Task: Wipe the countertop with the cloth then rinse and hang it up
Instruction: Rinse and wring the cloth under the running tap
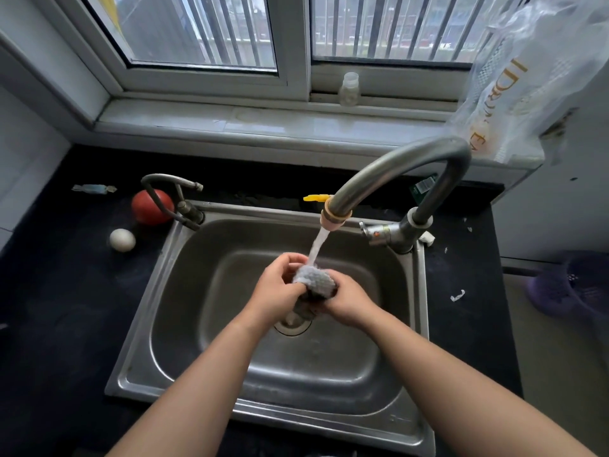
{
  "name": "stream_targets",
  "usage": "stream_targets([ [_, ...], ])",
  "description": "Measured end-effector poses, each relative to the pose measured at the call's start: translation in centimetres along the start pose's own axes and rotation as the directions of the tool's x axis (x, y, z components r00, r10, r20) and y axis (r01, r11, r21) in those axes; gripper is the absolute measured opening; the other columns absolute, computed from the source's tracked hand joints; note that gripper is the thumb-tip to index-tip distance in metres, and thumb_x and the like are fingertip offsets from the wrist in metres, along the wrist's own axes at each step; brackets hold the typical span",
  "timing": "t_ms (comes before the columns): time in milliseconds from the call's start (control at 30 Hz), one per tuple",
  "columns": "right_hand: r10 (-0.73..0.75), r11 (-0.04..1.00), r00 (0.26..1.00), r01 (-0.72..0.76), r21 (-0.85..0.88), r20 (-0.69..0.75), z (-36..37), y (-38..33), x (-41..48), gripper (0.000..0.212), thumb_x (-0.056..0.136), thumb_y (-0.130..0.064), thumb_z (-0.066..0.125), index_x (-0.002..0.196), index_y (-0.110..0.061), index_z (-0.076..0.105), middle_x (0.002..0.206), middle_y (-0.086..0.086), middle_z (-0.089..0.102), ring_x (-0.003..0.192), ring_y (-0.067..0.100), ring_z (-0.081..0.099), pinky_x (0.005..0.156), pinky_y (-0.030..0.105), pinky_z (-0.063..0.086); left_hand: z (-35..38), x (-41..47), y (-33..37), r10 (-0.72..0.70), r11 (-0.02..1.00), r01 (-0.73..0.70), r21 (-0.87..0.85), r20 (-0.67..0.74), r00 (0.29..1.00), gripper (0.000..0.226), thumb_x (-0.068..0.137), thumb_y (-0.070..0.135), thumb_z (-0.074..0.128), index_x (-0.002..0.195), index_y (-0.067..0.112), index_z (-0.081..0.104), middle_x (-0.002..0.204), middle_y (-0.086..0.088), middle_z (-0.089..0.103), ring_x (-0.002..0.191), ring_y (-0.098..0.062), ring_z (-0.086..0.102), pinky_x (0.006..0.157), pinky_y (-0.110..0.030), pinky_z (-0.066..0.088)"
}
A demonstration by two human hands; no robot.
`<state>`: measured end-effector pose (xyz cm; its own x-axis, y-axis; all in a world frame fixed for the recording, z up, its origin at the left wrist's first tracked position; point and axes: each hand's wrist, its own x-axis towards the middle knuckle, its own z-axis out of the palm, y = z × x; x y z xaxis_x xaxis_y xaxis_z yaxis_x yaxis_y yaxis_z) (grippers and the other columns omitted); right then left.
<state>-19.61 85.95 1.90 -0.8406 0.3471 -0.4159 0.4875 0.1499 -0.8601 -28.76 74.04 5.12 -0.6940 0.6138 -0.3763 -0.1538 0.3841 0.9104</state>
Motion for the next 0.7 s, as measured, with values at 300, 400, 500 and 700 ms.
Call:
stream_targets([
  [300,-0.008,0.994,0.991,0.022,0.104,-0.132,0.0,-0.4,0.3,0.037,0.063,-0.024,0.079,0.097,-0.027,0.064,0.091,-0.009,0.071,0.085,0.008,0.066,0.072,0.019,0.052,1.2,0.5,-0.3,-0.239,0.957,0.208,-0.201,-0.143,0.96,0.012,0.088,0.018,0.06,0.098,0.012,0.062,0.093,-0.009,0.067,0.087,-0.022,0.063,0.079,-0.037,0.05],
  [400,-0.049,0.998,0.998,0.05,0.022,-0.043,-1.9,-1.0,0.8,0.063,0.063,-0.016,0.082,0.12,-0.018,0.055,0.117,0.001,0.064,0.103,0.012,0.06,0.09,0.028,0.049,0.9,0.7,0.1,-0.149,0.988,0.134,-0.078,-0.23,0.962,0.008,0.088,0.011,0.055,0.092,0.008,0.061,0.091,-0.016,0.067,0.091,-0.033,0.063,0.086,-0.047,0.052],
  [500,-0.076,0.997,0.997,0.075,-0.028,-0.023,-4.5,-2.1,1.3,0.083,0.066,-0.014,0.082,0.137,-0.02,0.04,0.137,0.004,0.049,0.115,0.012,0.052,0.097,0.03,0.045,0.5,0.5,0.4,-0.108,0.993,0.095,-0.069,-0.224,0.969,0.009,0.09,0.01,0.054,0.096,0.009,0.06,0.094,-0.016,0.066,0.095,-0.033,0.063,0.088,-0.056,0.05],
  [700,-0.065,0.995,0.99,0.073,0.067,-0.122,-7.2,-2.7,1.0,0.097,0.074,-0.014,0.077,0.148,-0.021,0.016,0.152,0.001,0.03,0.136,0.007,0.028,0.11,0.034,0.033,0.5,0.0,0.7,-0.067,0.996,0.054,-0.066,-0.207,0.976,0.017,0.091,0.005,0.051,0.092,0.02,0.058,0.091,-0.007,0.064,0.09,-0.024,0.062,0.087,-0.055,0.052],
])
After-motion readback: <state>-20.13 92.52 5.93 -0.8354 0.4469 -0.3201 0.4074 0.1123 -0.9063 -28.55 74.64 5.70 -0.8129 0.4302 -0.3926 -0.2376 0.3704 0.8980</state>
